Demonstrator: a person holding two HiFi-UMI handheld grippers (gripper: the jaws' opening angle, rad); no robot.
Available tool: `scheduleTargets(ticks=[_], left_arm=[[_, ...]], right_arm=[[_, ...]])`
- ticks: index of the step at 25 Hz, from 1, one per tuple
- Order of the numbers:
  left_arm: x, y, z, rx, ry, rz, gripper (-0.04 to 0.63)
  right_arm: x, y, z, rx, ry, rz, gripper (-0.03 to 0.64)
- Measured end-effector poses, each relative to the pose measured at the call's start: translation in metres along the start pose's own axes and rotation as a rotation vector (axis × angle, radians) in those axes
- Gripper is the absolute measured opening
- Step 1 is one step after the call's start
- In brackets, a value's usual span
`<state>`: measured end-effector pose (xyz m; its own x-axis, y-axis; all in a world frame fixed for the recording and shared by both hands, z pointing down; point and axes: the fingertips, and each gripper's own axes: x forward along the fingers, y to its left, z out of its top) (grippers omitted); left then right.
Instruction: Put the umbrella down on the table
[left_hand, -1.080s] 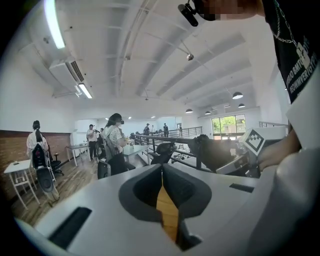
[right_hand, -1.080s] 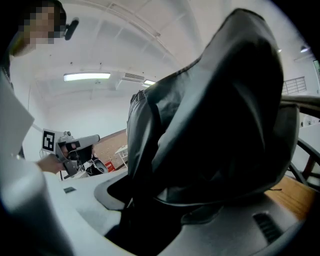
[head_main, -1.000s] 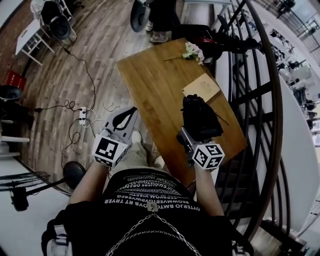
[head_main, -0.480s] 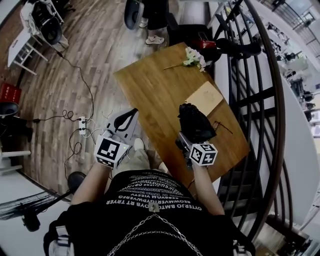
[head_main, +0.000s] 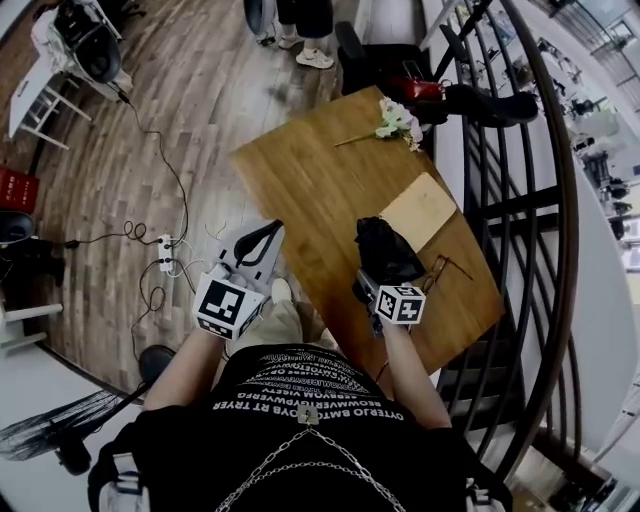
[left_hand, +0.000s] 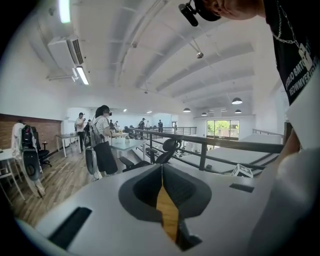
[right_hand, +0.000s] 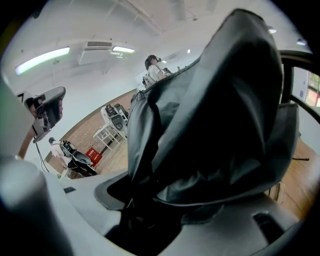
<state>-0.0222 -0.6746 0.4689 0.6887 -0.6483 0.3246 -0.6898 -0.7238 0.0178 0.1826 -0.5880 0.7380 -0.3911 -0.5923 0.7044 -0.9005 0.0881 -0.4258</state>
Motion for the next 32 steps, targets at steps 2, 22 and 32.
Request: scheduleTargets(ticks=[2, 22, 32], left_arm=[[0.004, 0.000, -0.001, 0.004, 0.006, -0.011, 0.029], [-0.009, -0.024, 0.015, 0.043, -0.029, -0.022, 0.029], [-0.027, -0.075, 0.034, 0.038, -0.086, -0.044, 0.029]], right_arm=[[0.014, -0.005, -0.006, -0.002, 0.028, -0.006, 0.284], [-0.006, -0.051, -0.029, -0.033, 0.067, -0.198, 0.354], [-0.154, 0.028, 0.064, -0.369, -0.358, -0.042, 0.231]])
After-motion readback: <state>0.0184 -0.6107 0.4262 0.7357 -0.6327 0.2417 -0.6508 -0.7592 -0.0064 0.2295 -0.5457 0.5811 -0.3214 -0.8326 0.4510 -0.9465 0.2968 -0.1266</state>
